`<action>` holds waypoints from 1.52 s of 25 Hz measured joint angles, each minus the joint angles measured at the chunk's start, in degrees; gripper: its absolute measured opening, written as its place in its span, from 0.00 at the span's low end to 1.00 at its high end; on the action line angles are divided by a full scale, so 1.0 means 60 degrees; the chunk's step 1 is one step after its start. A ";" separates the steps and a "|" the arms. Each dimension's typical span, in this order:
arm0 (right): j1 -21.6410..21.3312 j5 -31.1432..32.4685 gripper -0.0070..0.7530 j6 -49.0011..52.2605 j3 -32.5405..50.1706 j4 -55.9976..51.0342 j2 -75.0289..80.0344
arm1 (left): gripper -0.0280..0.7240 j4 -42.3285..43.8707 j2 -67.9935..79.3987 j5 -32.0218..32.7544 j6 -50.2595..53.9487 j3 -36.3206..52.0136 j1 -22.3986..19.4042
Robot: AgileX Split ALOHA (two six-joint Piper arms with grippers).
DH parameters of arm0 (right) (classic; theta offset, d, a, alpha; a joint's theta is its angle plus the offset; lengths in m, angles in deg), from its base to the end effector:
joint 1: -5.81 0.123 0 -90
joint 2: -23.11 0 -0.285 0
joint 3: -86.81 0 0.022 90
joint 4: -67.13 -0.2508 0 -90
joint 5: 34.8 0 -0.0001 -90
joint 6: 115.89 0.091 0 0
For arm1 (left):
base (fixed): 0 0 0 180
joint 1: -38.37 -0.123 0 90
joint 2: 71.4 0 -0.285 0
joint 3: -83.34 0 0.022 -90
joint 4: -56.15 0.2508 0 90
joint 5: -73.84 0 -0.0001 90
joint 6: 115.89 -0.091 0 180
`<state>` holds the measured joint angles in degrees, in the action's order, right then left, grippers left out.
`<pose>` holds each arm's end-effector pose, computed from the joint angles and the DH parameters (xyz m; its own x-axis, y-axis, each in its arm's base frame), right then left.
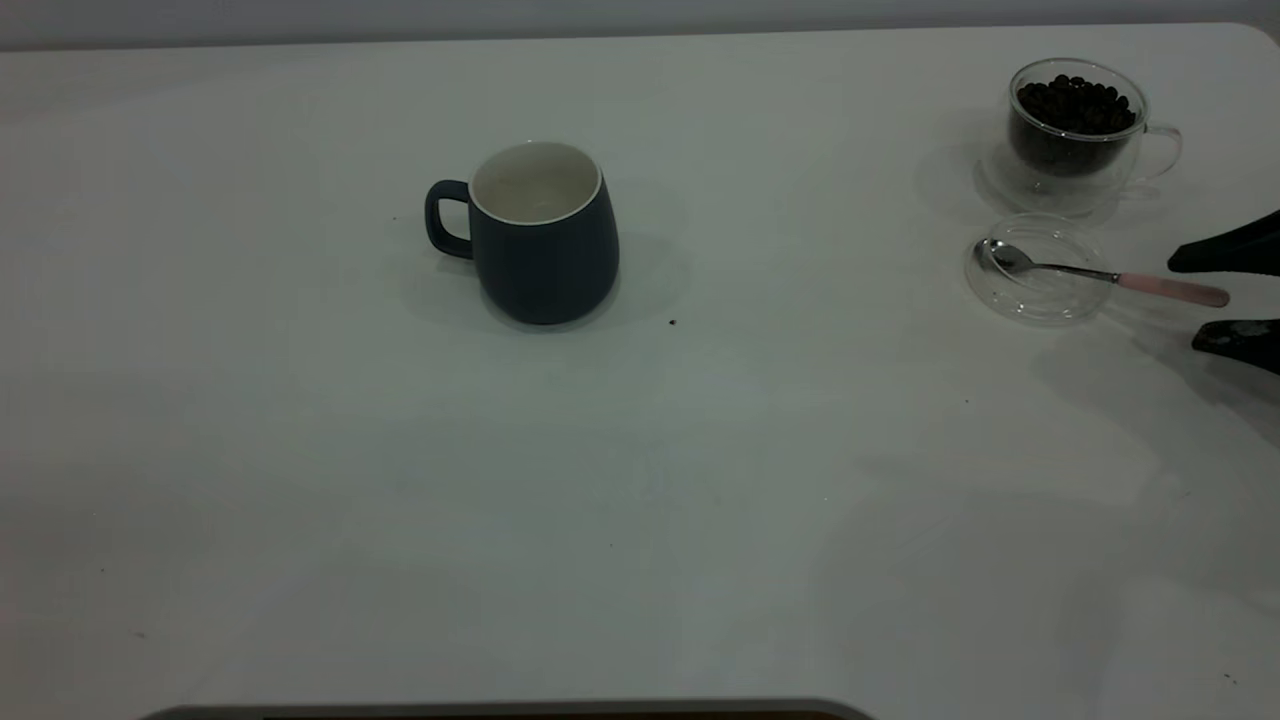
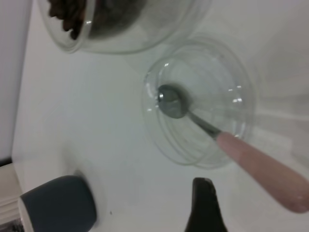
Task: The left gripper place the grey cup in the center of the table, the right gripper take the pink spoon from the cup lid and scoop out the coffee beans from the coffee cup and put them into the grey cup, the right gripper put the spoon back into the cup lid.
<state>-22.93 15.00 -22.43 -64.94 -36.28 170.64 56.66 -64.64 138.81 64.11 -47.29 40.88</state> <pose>0.2967 -0.0855 -0.0298 -0.7146 0.6991 -0.0248 0.4274 0.4644 0.7757 -0.0091 0.0011 0.2675 -0.5159 0.0264 -0.8563 0.0388 0.9992 0.0074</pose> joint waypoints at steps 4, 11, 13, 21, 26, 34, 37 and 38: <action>-0.0193 -0.0226 0.78 0.0561 0.0127 0.0297 -0.0490 | 0.82 0.0000 0.0000 0.0000 0.0000 0.0000 0.0000; -0.0420 -0.1661 0.78 0.2460 0.1408 0.1723 -0.3709 | 0.82 0.0000 0.0000 0.0000 0.0000 0.0000 0.0000; -0.0163 -0.2079 0.78 0.3574 0.1505 0.2885 -0.4987 | 0.82 0.0000 0.0000 0.0000 0.0000 0.0000 0.0000; 0.1415 -0.1644 0.78 0.9176 0.1098 0.9761 -0.9696 | 0.82 0.0000 0.0000 0.0000 0.0000 0.0000 0.0000; 0.1841 0.0075 0.78 1.0877 0.0988 1.2821 -1.2294 | 0.82 0.0000 0.0000 0.0000 0.0000 0.0000 0.0000; 0.1841 0.1416 0.78 1.0992 0.1569 1.3394 -1.5954 | 0.82 0.0000 0.0000 0.0000 0.0000 0.0000 0.0000; 0.1964 0.1665 0.78 1.1038 0.2157 1.3277 -1.7018 | 0.82 0.0000 0.0000 0.0000 0.0000 0.0000 0.0000; 0.2085 0.1730 0.78 1.1078 0.2405 1.3265 -1.7449 | 0.82 0.0000 0.0000 0.0000 0.0000 0.0000 0.0000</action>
<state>-10.42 25.38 44.04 -50.51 43.31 65.95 56.66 -64.64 138.81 64.11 -47.29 40.88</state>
